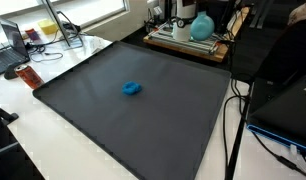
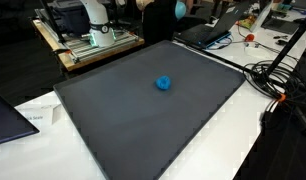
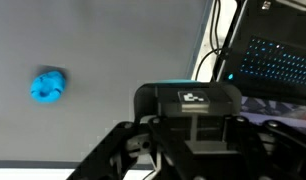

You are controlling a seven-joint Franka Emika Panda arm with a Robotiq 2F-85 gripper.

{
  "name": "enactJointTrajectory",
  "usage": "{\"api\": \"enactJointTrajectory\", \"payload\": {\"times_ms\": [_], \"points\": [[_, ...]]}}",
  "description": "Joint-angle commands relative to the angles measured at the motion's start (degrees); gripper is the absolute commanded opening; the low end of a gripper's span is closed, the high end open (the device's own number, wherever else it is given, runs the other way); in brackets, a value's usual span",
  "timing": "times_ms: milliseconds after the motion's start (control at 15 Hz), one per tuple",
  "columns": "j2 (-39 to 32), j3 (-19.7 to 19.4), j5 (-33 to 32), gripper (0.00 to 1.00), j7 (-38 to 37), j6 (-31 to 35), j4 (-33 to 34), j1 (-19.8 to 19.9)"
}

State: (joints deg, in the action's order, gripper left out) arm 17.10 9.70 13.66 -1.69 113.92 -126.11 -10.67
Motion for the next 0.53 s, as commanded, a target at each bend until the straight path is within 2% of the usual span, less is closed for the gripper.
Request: {"api": "enactJointTrajectory", "payload": {"times_ms": [0, 267, 467], "points": [[-0.79, -0.92, -3.48, 0.22, -7.57, 0.07, 1.24, 3.74], [-2.20, -1.87, -5.68, 0.22, -16.03, 0.71, 2.23, 7.59], [-3.83, -1.39, -10.67, 0.22, -22.87, -1.19, 5.16, 9.59]]}}
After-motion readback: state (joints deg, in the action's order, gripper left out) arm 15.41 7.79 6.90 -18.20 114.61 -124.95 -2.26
